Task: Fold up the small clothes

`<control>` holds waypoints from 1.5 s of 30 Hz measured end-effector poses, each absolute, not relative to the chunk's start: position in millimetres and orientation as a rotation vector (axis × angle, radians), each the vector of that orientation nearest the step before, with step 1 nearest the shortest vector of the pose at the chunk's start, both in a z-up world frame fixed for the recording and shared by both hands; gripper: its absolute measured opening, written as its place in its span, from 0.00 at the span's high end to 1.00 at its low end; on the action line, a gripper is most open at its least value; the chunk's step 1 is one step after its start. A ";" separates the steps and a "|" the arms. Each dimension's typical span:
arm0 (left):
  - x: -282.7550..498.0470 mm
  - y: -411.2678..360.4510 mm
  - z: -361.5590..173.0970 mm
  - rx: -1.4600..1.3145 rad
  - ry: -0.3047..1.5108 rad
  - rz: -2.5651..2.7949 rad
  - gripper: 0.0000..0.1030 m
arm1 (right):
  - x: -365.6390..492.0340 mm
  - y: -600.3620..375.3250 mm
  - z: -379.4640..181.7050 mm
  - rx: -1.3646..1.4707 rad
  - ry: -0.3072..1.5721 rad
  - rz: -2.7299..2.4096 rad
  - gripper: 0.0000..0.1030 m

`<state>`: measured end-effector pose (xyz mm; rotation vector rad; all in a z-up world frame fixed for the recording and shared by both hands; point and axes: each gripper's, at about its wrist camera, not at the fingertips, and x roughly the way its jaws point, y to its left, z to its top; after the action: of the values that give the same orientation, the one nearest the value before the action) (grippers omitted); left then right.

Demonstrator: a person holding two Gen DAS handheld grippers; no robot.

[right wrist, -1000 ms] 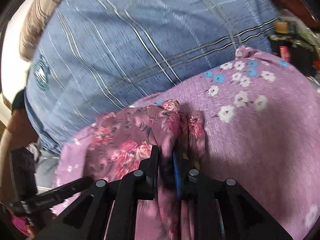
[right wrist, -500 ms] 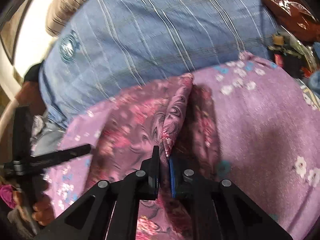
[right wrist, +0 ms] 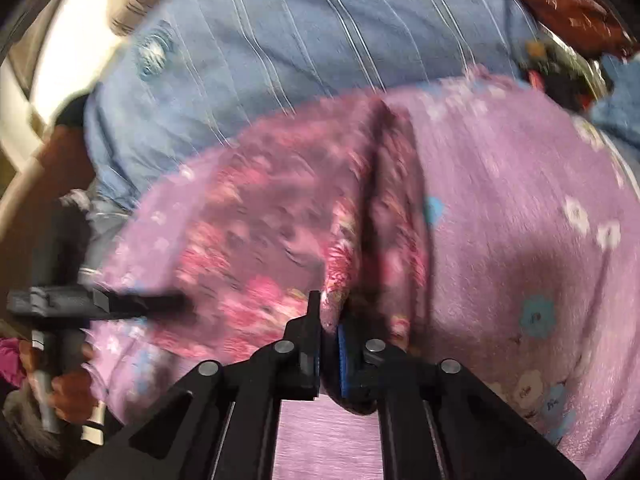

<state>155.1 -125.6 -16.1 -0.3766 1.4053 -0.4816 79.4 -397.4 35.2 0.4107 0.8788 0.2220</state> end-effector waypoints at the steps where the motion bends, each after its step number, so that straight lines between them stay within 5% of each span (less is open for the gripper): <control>1: 154.9 -125.3 -16.7 -0.373 1.410 -0.480 0.40 | 77.8 -403.2 39.9 0.432 0.850 0.213 0.95; 7: 151.8 -117.7 -9.7 -0.367 1.398 -0.538 0.40 | 93.3 -425.9 -5.7 0.509 1.045 0.151 0.93; 11: 175.8 -99.1 6.0 -0.481 1.312 -0.545 0.39 | 109.3 -437.9 29.7 0.575 0.900 0.152 0.78; 13: 197.3 -99.1 9.4 -0.484 1.287 -0.519 0.39 | 128.9 -444.9 38.1 0.642 0.860 0.175 0.52; 14: 208.9 -101.6 8.1 -0.477 1.289 -0.505 0.39 | 143.7 -446.1 38.3 0.662 0.857 0.181 0.49; 21: 274.0 -131.1 -12.1 -0.544 1.360 -0.479 0.38 | 242.1 -433.4 -6.0 0.664 0.998 0.135 0.54; 22: 278.8 -137.9 -9.5 -0.505 1.346 -0.478 0.38 | 252.2 -428.6 -12.1 0.656 1.019 0.166 0.81; 23: 278.9 -142.7 -7.1 -0.470 1.323 -0.476 0.39 | 260.2 -422.6 -11.3 0.620 1.027 0.208 0.95; 27: 289.0 -149.0 -10.6 -0.407 1.250 -0.447 0.66 | 263.1 -429.2 14.9 0.575 0.864 0.209 0.94; 33: 289.5 -144.2 -9.4 -0.413 1.261 -0.441 0.66 | 274.9 -440.9 -30.1 0.578 1.039 0.105 0.90; 36: 266.4 -123.7 -9.8 -0.491 1.284 -0.494 0.58 | 250.2 -446.9 -12.0 0.666 0.980 0.160 0.82; 39: 236.1 -113.1 -14.2 -0.545 1.290 -0.527 0.35 | 222.1 -452.9 -7.0 0.671 0.968 0.196 0.58; 40: 228.3 -116.4 -15.8 -0.565 1.305 -0.542 0.34 | 215.9 -454.5 -7.5 0.668 0.973 0.190 0.51; 42: 212.6 -124.8 -23.7 -0.574 1.360 -0.578 0.35 | 207.6 -452.6 -16.4 0.650 1.020 0.176 0.54; 43: 203.8 -129.5 -24.2 -0.520 1.360 -0.562 0.34 | 205.9 -450.5 -16.4 0.626 1.030 0.180 0.71; 45: 188.1 -138.2 -23.8 -0.375 1.321 -0.526 0.38 | 193.9 -445.1 -7.1 0.575 0.979 0.208 0.81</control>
<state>188.1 -138.2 -23.8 -0.3746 1.3209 -0.5259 193.9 -445.1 -7.1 0.5751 0.9791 0.2078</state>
